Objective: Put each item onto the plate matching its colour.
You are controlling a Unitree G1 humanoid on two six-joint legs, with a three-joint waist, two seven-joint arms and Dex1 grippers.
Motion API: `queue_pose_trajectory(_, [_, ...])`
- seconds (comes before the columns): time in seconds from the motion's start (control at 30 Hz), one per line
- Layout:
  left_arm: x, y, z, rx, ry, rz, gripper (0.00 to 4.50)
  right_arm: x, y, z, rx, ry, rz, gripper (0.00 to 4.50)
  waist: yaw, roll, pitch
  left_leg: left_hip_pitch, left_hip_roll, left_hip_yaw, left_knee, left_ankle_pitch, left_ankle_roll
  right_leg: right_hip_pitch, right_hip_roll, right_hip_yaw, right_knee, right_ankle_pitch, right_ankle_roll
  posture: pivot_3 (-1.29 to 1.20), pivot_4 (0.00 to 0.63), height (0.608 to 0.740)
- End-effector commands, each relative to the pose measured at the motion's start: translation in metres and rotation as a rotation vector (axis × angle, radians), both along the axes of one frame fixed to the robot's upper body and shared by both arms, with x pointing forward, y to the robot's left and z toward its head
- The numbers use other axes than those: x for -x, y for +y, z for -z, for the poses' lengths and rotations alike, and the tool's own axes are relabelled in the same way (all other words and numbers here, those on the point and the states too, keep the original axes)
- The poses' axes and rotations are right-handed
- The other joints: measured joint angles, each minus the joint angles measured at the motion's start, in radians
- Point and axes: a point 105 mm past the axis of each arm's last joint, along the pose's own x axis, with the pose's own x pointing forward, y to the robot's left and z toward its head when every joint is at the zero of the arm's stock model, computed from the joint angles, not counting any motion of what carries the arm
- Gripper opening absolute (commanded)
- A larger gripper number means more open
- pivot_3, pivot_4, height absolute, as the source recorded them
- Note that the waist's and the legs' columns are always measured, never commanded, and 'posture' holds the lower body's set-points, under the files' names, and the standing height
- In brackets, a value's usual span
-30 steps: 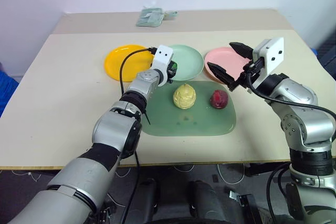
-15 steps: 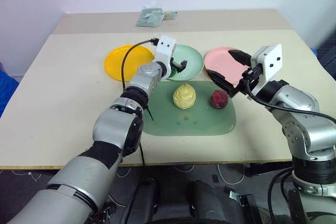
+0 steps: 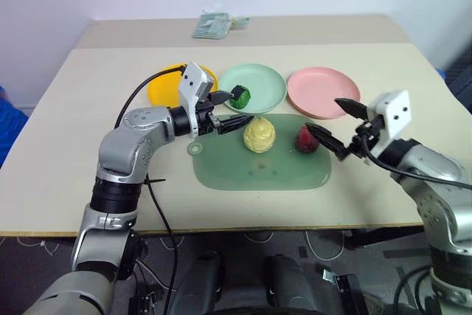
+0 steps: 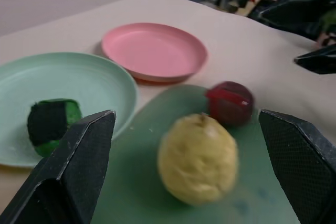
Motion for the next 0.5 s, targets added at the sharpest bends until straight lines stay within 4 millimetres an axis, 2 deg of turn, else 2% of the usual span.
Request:
queue_pose_trajectory(0.03, [0.007, -0.008, -0.006, -0.057, -0.047, 0.057, 4.44, 0.030, -0.012, -0.005, 0.027, -0.003, -0.009, 4.50, 0.008, 0.000, 0.000, 0.000, 0.000, 0.000, 0.000, 0.000, 0.000, 0.000, 0.000, 0.000, 0.000, 0.000, 0.000, 0.00, 0.150, 0.740])
queue_pose_trajectory(0.23, [-0.002, -0.015, 0.013, -0.144, -0.046, 0.079, 4.44, 0.070, -0.032, 0.005, 0.052, 0.077, 0.029, 4.50, 0.017, 0.000, 0.000, 0.001, 0.001, 0.001, 0.000, 0.000, 0.001, 0.001, 0.001, 0.000, 0.000, 0.000, 0.000, 0.00, 0.150, 0.740])
queue_pose_trajectory(0.4, [-0.017, -0.021, 0.027, -0.214, -0.070, 0.082, 4.44, 0.085, -0.034, 0.003, 0.047, 0.083, 0.051, 4.50, 0.018, 0.000, 0.000, 0.002, 0.001, 0.001, 0.000, 0.000, 0.001, 0.003, 0.000, 0.000, -0.001, 0.000, 0.000, 0.00, 0.150, 0.740])
queue_pose_trajectory(0.5, [-0.027, -0.032, 0.030, -0.209, -0.070, 0.068, 4.44, 0.088, -0.031, 0.001, 0.042, 0.076, 0.058, 4.50, 0.022, 0.000, 0.000, 0.002, 0.001, 0.001, 0.001, 0.000, 0.001, 0.003, 0.000, 0.000, -0.001, 0.000, 0.000, 0.00, 0.150, 0.740])
